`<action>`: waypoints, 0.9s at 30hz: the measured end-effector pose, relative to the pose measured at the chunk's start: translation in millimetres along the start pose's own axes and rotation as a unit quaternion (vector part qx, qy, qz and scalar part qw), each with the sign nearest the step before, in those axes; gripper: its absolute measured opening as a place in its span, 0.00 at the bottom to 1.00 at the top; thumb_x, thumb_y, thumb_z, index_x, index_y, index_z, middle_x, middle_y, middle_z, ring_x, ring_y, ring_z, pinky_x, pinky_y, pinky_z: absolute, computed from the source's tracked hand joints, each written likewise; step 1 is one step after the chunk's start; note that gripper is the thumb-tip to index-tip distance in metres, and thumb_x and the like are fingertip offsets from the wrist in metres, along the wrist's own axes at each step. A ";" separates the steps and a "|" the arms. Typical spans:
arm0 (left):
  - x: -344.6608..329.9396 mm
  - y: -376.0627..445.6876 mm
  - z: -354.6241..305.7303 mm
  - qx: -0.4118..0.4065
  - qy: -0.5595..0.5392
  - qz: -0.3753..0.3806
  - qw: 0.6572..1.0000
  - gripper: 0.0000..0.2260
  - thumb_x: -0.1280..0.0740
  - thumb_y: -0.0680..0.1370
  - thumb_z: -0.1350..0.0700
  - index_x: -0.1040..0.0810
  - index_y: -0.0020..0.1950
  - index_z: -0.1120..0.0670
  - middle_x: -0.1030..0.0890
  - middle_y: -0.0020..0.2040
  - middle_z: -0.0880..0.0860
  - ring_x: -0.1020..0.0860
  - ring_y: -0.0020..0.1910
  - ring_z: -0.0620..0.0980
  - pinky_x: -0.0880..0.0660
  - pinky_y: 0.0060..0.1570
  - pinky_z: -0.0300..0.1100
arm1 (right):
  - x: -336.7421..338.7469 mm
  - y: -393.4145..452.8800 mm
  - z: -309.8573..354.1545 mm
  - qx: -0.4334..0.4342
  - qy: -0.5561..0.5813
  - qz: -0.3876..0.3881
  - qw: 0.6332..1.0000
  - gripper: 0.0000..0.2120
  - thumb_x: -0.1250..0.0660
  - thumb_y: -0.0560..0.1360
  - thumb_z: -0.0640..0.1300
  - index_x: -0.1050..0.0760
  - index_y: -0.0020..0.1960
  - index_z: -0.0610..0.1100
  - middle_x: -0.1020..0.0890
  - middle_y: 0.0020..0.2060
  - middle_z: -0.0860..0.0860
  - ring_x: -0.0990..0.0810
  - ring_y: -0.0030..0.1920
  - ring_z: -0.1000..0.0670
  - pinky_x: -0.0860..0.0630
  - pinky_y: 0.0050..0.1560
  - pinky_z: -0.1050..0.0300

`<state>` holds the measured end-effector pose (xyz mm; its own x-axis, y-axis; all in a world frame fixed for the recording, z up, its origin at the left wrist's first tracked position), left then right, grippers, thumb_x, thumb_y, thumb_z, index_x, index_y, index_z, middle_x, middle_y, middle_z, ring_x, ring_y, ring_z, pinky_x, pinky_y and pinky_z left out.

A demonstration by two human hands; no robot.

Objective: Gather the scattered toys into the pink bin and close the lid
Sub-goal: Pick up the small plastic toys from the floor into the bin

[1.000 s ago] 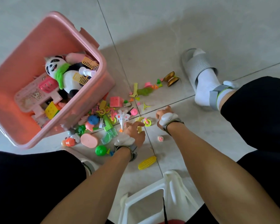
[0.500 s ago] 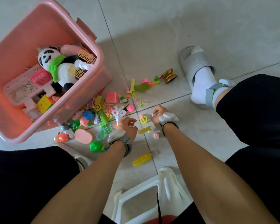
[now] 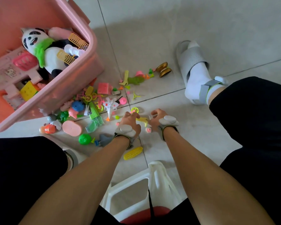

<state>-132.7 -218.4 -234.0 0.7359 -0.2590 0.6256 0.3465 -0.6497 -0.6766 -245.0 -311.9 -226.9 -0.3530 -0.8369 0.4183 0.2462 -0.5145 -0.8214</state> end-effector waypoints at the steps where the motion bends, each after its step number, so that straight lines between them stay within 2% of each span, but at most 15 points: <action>1: -1.9 2.8 -3.5 -0.010 0.031 0.010 0.999 0.18 0.36 0.76 0.58 0.28 0.66 0.51 0.32 0.65 0.56 0.27 0.61 0.57 0.28 0.52 0.46 | 0.0 0.1 -0.5 -0.002 0.003 0.001 1.000 0.19 0.32 0.74 0.44 0.28 0.63 0.41 0.21 0.58 0.44 0.22 0.57 0.42 0.27 0.55 0.55; 4: -6.5 9.6 -13.9 -0.036 0.128 0.036 0.990 0.21 0.37 0.76 0.61 0.29 0.69 0.50 0.33 0.68 0.56 0.31 0.66 0.57 0.27 0.58 0.49 | 0.2 0.1 -2.6 -0.001 0.006 0.005 1.000 0.18 0.32 0.74 0.46 0.26 0.63 0.42 0.20 0.57 0.44 0.21 0.57 0.42 0.25 0.57 0.54; 8: -13.3 15.7 -19.3 -0.025 0.223 0.026 0.974 0.17 0.39 0.75 0.63 0.27 0.64 0.54 0.32 0.66 0.59 0.30 0.63 0.61 0.27 0.56 0.50 | 2.8 0.9 -4.4 -0.009 0.000 0.032 0.999 0.21 0.34 0.72 0.38 0.27 0.65 0.43 0.20 0.58 0.44 0.21 0.57 0.42 0.23 0.56 0.52; 10: -15.2 16.1 -20.5 -0.018 0.244 0.019 0.969 0.15 0.39 0.77 0.63 0.27 0.63 0.55 0.33 0.66 0.59 0.30 0.63 0.61 0.27 0.55 0.50 | 4.3 0.2 -6.4 -0.014 0.012 0.041 0.999 0.22 0.34 0.73 0.38 0.28 0.66 0.43 0.20 0.59 0.43 0.21 0.57 0.41 0.23 0.57 0.52; 14: -14.1 18.5 -13.9 -0.017 0.231 0.018 0.973 0.14 0.37 0.75 0.60 0.26 0.61 0.56 0.30 0.64 0.58 0.31 0.64 0.59 0.28 0.53 0.49 | 9.0 -3.9 -8.0 -0.013 0.032 0.025 0.999 0.17 0.35 0.76 0.41 0.26 0.64 0.42 0.20 0.59 0.44 0.21 0.58 0.43 0.25 0.57 0.55; 17: -5.3 10.5 -5.3 0.019 0.111 0.014 0.994 0.14 0.35 0.75 0.53 0.25 0.60 0.54 0.25 0.58 0.55 0.28 0.60 0.56 0.26 0.51 0.47 | 12.3 -10.0 -4.6 -0.019 0.043 0.032 0.998 0.18 0.34 0.74 0.37 0.25 0.63 0.42 0.20 0.59 0.45 0.22 0.59 0.44 0.27 0.51 0.61; 19: 7.8 -3.3 -0.7 0.059 -0.025 -0.011 0.998 0.11 0.34 0.75 0.50 0.25 0.54 0.53 0.23 0.48 0.52 0.24 0.49 0.55 0.29 0.42 0.43 | 12.0 -19.6 7.0 -0.012 0.064 0.036 0.997 0.19 0.34 0.72 0.35 0.24 0.63 0.43 0.19 0.56 0.44 0.20 0.55 0.45 0.27 0.44 0.62; 20: 7.7 -5.4 0.7 0.078 -0.083 -0.015 0.993 0.09 0.33 0.74 0.50 0.25 0.51 0.53 0.23 0.44 0.51 0.25 0.45 0.53 0.31 0.37 0.41 | 9.7 -21.1 8.7 -0.017 0.094 0.039 0.995 0.18 0.34 0.72 0.33 0.24 0.62 0.42 0.19 0.52 0.43 0.19 0.49 0.45 0.25 0.39 0.62; 22: 19.3 -12.8 7.3 0.093 -0.176 -0.049 0.979 0.09 0.30 0.74 0.51 0.24 0.49 0.54 0.23 0.41 0.50 0.25 0.41 0.52 0.34 0.34 0.40 | 4.4 -33.7 26.4 -0.009 0.178 0.034 0.983 0.14 0.35 0.73 0.31 0.24 0.57 0.40 0.20 0.44 0.40 0.21 0.35 0.46 0.24 0.31 0.60; 23: 23.6 -16.0 10.9 0.099 -0.213 -0.058 0.970 0.09 0.29 0.74 0.51 0.24 0.48 0.54 0.22 0.40 0.50 0.25 0.40 0.51 0.32 0.34 0.39 | 1.7 -38.4 32.7 -0.007 0.216 0.027 0.976 0.12 0.35 0.73 0.30 0.24 0.55 0.40 0.21 0.43 0.39 0.23 0.32 0.47 0.25 0.31 0.59; 25: 36.8 -27.8 18.5 0.116 -0.309 -0.069 0.942 0.10 0.28 0.74 0.52 0.24 0.49 0.54 0.20 0.38 0.51 0.23 0.38 0.51 0.27 0.38 0.41 | -0.5 -52.4 52.1 0.012 0.252 0.021 0.967 0.12 0.32 0.72 0.30 0.24 0.52 0.41 0.21 0.43 0.40 0.23 0.31 0.49 0.23 0.29 0.60; 27: 47.2 -37.6 23.5 0.137 -0.404 -0.070 0.902 0.13 0.26 0.73 0.55 0.25 0.53 0.57 0.19 0.37 0.51 0.22 0.35 0.50 0.25 0.36 0.41 | 2.3 -63.4 66.9 0.033 0.255 0.011 0.966 0.14 0.30 0.71 0.30 0.23 0.55 0.40 0.21 0.42 0.43 0.23 0.31 0.53 0.24 0.26 0.67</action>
<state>-97.3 -189.4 -188.1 0.8189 0.4893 0.2999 0.5182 -0.4059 -0.7528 -201.0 -293.7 -148.0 -0.7426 -0.6547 0.1415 0.3101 -0.5233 -0.7937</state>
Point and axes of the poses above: each hand's wrist, its own y-axis towards the middle knuckle, its own x-axis out of the back of the hand, z = x × y, the point moved 5 cm from there along y, towards the middle knuckle
